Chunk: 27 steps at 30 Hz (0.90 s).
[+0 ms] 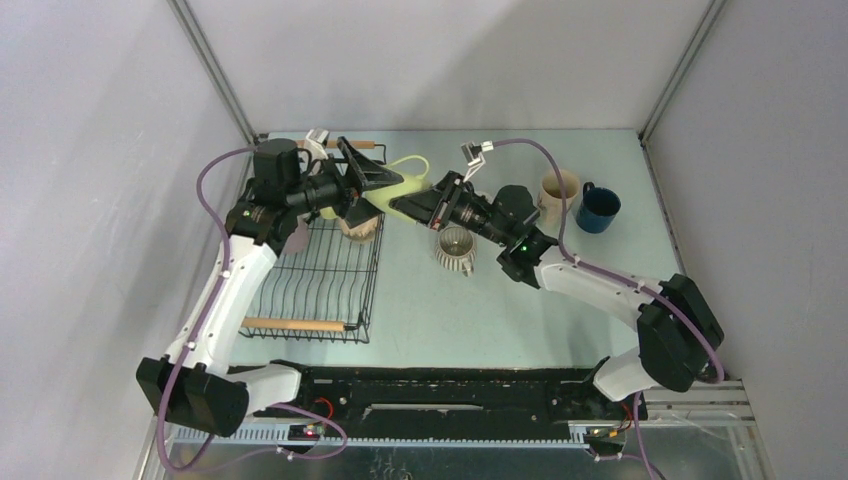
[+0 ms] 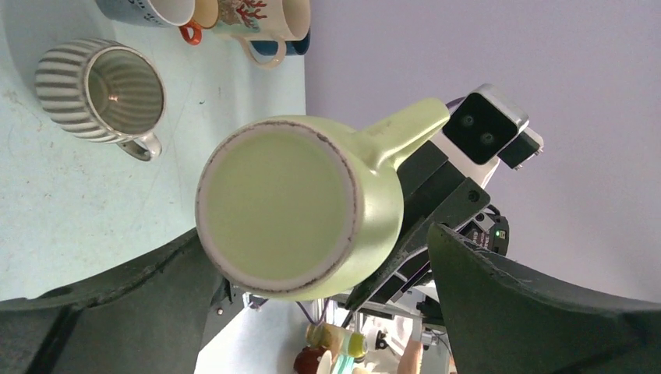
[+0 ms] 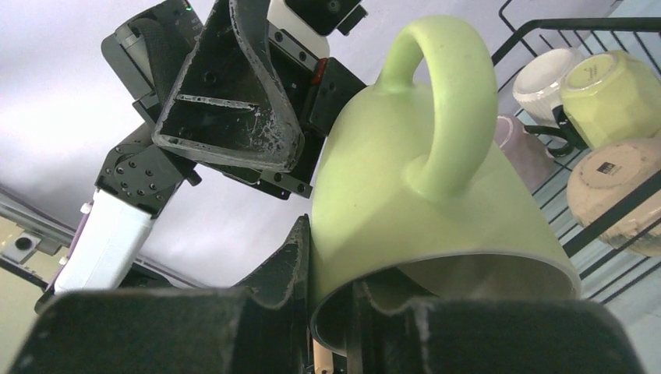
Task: Unload the cups from the dish rack
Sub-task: Place the cup at the center of the board.
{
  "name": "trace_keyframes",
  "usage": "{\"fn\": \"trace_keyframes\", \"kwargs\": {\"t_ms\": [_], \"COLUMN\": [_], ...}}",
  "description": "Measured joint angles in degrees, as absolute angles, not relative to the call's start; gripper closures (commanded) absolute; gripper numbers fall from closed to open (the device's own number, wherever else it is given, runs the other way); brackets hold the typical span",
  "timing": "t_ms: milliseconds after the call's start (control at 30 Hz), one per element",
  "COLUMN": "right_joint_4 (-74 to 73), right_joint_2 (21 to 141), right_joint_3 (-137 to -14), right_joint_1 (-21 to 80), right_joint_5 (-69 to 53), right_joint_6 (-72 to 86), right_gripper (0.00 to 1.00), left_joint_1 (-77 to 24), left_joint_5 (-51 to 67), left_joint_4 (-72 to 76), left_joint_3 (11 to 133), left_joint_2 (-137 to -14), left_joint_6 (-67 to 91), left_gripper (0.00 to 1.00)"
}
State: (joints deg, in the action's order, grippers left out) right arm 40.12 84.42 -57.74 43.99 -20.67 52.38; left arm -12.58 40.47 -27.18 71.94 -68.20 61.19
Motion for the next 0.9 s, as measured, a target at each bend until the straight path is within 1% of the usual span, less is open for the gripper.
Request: {"fn": "trace_keyframes", "kwargs": {"t_ms": [600, 800, 900], "right_joint_4": [26.7, 19.0, 14.2], "right_joint_2": [75.4, 71.8, 69.6], "right_joint_3": [-57.7, -57.3, -57.3], "right_joint_1": [45.0, 45.8, 45.9], "right_joint_5": [-12.8, -10.4, -8.7], "right_joint_6": [45.8, 43.6, 42.7], "right_gripper": [1.0, 1.0, 1.0], "left_joint_1": [-11.4, -9.8, -9.4], "left_joint_5": [47.4, 48.3, 48.0], "left_joint_4": [-18.8, -16.8, -18.0], "left_joint_3": [71.0, 71.0, 71.0], "left_joint_2": [-65.8, -65.2, -64.9], "left_joint_6": [61.0, 59.7, 56.6], "left_gripper": [0.0, 0.0, 0.0]}}
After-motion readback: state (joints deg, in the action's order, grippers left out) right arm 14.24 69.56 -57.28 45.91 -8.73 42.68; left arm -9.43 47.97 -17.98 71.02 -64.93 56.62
